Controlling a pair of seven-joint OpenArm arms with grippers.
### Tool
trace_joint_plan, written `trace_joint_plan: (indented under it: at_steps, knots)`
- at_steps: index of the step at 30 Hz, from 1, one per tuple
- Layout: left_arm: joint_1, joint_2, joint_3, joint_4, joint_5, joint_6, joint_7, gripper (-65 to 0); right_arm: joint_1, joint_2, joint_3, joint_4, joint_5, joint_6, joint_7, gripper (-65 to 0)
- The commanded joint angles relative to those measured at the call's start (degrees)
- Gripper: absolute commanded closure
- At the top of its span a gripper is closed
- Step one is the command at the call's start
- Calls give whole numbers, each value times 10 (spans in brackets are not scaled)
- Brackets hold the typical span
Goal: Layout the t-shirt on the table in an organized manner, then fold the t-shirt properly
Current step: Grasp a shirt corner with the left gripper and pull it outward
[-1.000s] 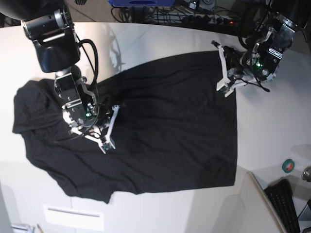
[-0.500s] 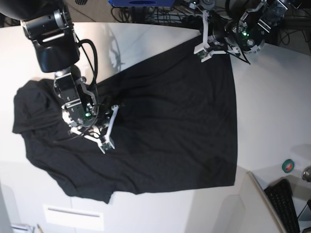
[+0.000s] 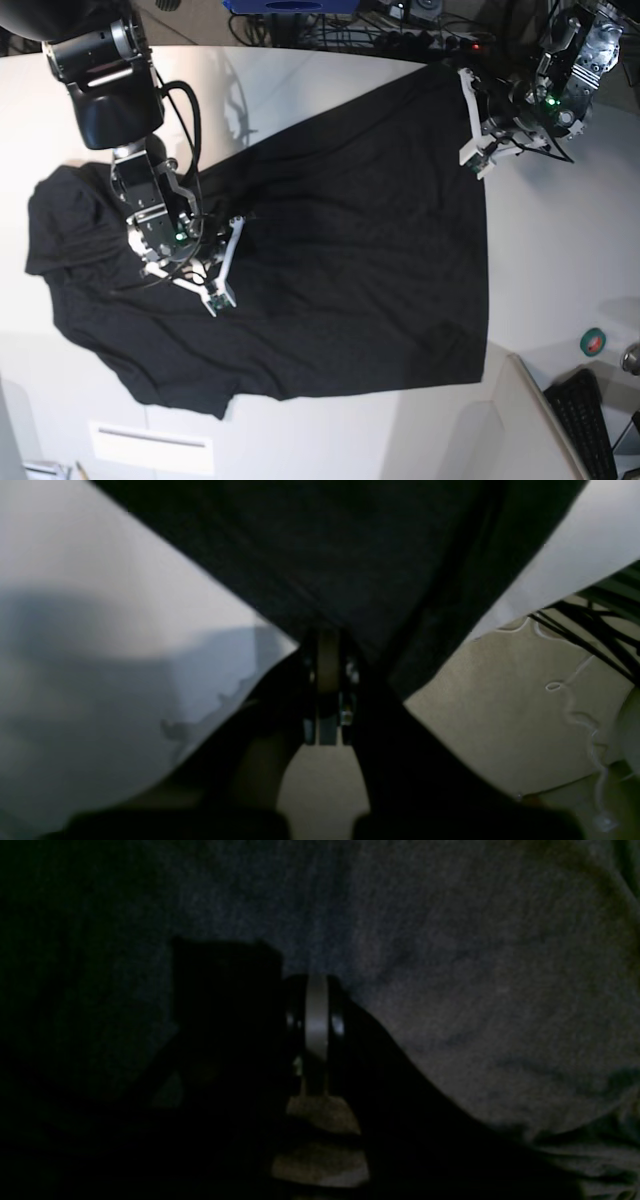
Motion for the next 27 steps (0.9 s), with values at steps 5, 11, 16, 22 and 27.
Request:
trace_joint_plan:
  at_steps: [5, 11, 16, 22, 27]
  knots:
    - [-38, -2, 53, -59, -3, -2, -4, 0, 10, 2, 2, 5, 0, -4, -1, 0]
    - [-38, 2, 109, -54, -3, -2, -4, 0, 10, 2, 2, 5, 0, -4, -1, 0]
    - [-36, 0, 142, -48, -3, -2, -4, 0, 10, 2, 2, 5, 0, -4, -1, 0]
    - [-23, 0, 159, -46, -3, -2, -4, 0, 10, 2, 2, 5, 0, -4, -1, 0]
    - [-25, -3, 173, -50, -3, -2, -4, 0, 10, 2, 2, 5, 0, -4, -1, 0]
